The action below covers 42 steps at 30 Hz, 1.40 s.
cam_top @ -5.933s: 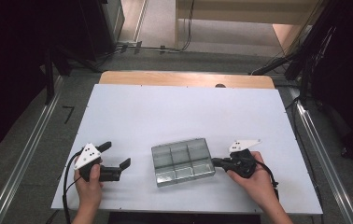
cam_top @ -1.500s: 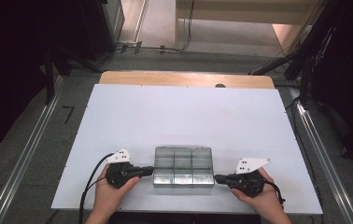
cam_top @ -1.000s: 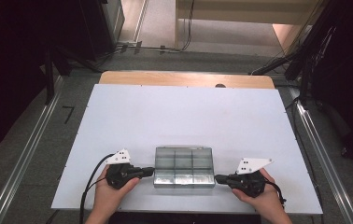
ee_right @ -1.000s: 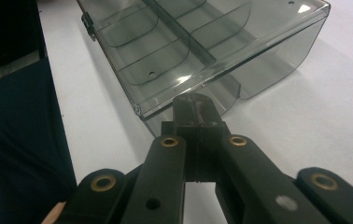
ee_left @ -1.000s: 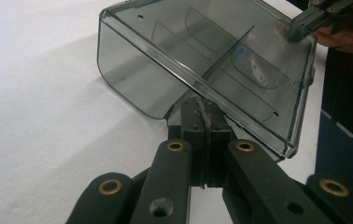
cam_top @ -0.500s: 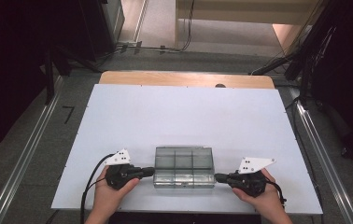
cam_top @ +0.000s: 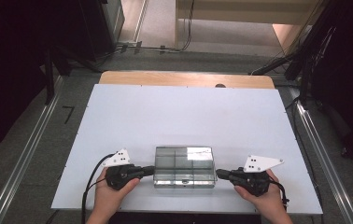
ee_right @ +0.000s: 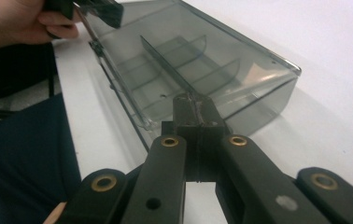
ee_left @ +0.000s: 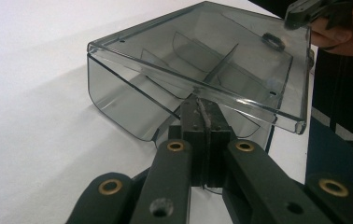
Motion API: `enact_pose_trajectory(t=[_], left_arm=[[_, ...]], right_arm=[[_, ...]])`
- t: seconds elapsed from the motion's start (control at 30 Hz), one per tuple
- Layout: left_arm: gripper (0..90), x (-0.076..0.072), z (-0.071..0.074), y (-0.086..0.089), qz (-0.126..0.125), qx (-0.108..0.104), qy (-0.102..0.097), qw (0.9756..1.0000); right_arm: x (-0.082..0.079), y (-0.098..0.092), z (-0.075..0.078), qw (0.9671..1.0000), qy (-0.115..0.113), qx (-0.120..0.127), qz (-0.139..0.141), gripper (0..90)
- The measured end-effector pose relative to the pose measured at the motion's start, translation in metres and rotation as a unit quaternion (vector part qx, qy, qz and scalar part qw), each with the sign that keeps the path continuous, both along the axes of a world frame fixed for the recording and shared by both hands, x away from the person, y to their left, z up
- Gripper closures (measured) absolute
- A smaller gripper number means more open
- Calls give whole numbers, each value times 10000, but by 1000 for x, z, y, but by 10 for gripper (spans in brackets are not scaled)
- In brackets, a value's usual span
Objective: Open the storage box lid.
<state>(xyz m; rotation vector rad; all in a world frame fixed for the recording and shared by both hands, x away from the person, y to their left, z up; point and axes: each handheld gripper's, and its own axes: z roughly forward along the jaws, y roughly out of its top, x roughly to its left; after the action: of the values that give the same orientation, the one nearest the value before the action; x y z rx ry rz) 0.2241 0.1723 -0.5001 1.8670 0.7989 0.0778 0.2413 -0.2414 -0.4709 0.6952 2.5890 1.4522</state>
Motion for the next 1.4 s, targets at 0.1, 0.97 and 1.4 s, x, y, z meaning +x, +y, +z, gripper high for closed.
enact_pose_trajectory(t=[0.1,0.97,1.4], left_arm=[[895,0,0,0,10,-23,-7,10000],[851,-7,12,-4,22,-402,-606,9973],[394,-9,17,8,206,-458,-704,9963]], right_arm=[[3,-1,-5,9997,57,-197,-118,882],[-4,7,10,9993,-246,184,-191,881],[0,10,23,9979,-356,348,-413,881]])
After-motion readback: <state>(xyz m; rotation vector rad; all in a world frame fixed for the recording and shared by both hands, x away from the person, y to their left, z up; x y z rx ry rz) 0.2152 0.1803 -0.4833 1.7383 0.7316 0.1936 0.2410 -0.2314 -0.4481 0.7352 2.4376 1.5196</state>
